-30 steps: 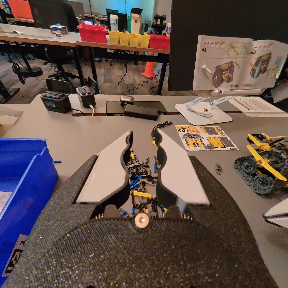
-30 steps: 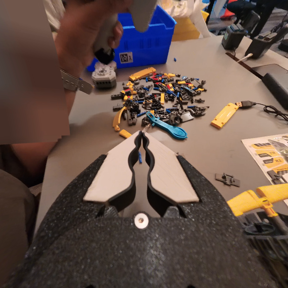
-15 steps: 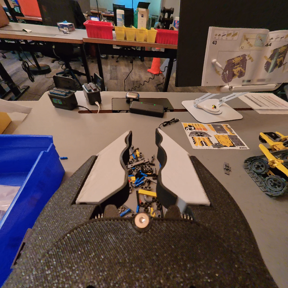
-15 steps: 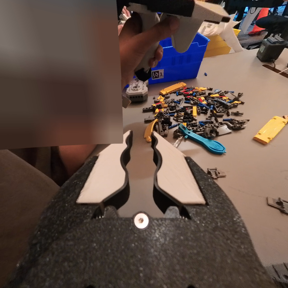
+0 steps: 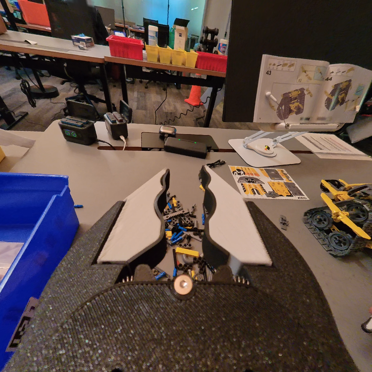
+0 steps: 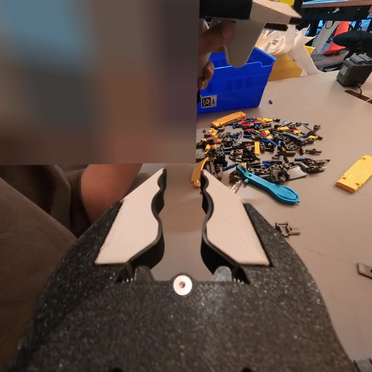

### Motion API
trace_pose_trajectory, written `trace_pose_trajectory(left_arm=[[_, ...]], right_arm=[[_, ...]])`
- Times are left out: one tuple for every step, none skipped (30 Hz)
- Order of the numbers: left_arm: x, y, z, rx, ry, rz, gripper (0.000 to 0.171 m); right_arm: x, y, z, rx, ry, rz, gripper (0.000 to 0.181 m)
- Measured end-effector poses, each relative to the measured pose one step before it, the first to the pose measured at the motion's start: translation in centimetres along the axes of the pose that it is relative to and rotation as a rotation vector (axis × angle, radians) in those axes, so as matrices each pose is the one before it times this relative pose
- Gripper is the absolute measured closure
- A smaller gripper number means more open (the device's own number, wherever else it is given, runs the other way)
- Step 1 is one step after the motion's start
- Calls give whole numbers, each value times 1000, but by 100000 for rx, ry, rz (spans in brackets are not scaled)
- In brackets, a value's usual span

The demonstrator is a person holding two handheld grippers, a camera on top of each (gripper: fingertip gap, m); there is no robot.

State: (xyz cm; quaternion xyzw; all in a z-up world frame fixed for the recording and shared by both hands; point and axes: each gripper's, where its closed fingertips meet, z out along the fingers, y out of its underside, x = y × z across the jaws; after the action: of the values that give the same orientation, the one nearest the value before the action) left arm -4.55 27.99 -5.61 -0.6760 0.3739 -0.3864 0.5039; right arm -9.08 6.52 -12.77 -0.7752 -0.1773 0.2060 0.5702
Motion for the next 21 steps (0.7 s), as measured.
trace_pose_trajectory(left_arm=[[-74, 106, 27, -419, 280, -577, 142], [-67, 44, -10, -74, 201, -382, 142], [-40, -51, -72, 329, 182, -265, 142], [4, -157, -139, 796, 412, -268, 142], [126, -269, -230, 1073, 1258, -245, 142], [134, -173, -442, 56, 1437, -476, 141], [-124, -122, -738, -623, -242, 431, 141], [-557, -156, -919, -156, -2561, 2372, 141], [-851, -127, -897, -240, -3291, 3120, 142], [-764, 13, -718, -784, -2017, 2437, 143], [-629, 28, -530, 151, -1284, 1415, 144], [-534, -24, -336, 1507, -1008, 87, 144], [-403, -70, -153, 1986, -262, -1444, 145], [-301, -54, -32, 1582, 374, -2129, 145], [-323, 16, -7, 1032, 135, -1671, 145], [-384, 67, -46, 606, -391, -776, 145], [-456, 99, -92, 541, -741, -525, 145], [-415, 39, -126, 921, -489, -800, 145], [-221, -50, -121, 1487, 656, -1067, 145], [-37, -86, -128, 1633, 1604, -1533, 147], [-102, -87, -94, 1557, 1017, -2396, 148]], right_arm=[[16, 101, -56, -187, 88, -150, 148], [44, 58, -72, -23, 319, -474, 147], [93, -1, -49, 160, 647, -734, 147], [138, -58, 12, 292, 653, -884, 147], [80, -86, 104, 373, -73, -1103, 151], [201, -155, 236, 396, 4, -831, 155], [393, -206, 391, -638, 868, 484, 157], [279, -219, 523, -2188, 114, 797, 159], [127, -253, 695, -3162, -664, -137, 163], [191, -371, 876, -3465, -127, -1085, 166], [188, -468, 1064, -3612, -36, -1783, 169], [71, -426, 1240, -4111, -1200, -2601, 174], [86, -225, 1425, -4806, -2180, -3078, 181], [294, 98, 1624, -6272, -2227, -2506, 181], [604, 419, 1766, -8090, -1282, -553, 181], [523, 306, 1752, -7527, -1884, 324, 181], [331, 13, 1666, -5508, -2686, 637, 181], [281, -231, 1529, -3668, -2555, 637, 181], [363, -374, 1340, -2452, -1440, 357, 181], [378, -467, 1148, -1427, -487, -338, 181], [370, -510, 978, -628, 64, -703, 181]])
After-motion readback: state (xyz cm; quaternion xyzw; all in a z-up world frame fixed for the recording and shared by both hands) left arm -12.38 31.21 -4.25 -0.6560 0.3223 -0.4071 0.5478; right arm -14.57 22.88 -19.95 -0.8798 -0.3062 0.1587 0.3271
